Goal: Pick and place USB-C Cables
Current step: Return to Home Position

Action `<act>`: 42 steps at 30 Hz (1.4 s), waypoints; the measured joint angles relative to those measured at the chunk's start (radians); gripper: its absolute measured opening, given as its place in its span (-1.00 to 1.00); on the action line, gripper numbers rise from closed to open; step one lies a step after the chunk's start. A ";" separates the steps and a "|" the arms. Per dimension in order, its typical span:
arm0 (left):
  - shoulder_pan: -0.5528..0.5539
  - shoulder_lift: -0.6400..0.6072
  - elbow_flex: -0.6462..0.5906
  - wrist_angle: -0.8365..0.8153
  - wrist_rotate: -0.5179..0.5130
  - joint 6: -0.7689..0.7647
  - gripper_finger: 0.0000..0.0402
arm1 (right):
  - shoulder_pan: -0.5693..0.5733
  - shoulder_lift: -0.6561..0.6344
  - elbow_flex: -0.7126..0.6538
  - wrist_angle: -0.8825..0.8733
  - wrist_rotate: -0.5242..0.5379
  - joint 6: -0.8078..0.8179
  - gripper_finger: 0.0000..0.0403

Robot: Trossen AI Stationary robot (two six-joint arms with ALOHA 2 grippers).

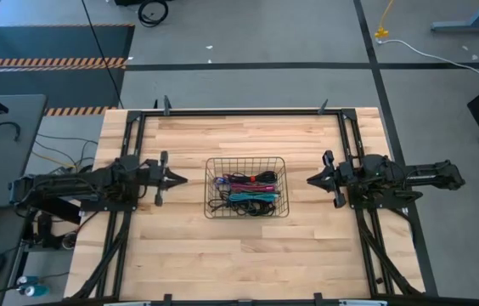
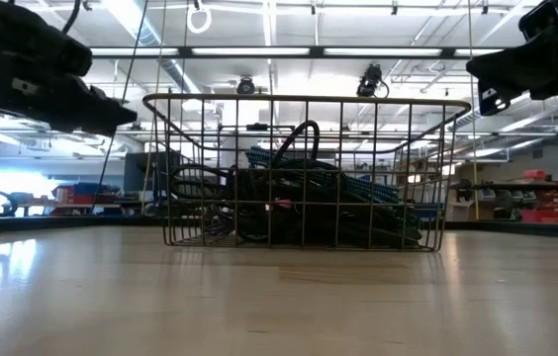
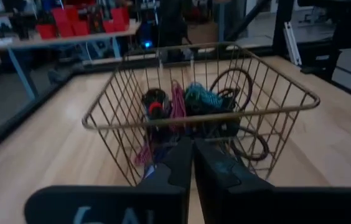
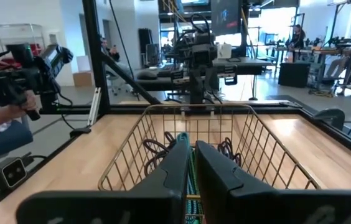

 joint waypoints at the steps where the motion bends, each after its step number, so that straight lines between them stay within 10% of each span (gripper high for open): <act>1: 0.000 -0.014 0.000 -0.018 0.000 -0.011 -0.89 | 0.000 0.000 0.000 0.002 -0.001 0.000 -0.81; 16: -0.001 -0.316 0.000 -0.169 0.012 0.059 -0.89 | -0.001 0.000 0.000 -0.025 -0.018 -0.104 -0.81; 42: -0.001 -0.320 0.000 -0.223 -0.212 -0.020 -0.89 | -0.002 -0.002 0.000 -0.123 0.095 -0.132 -0.81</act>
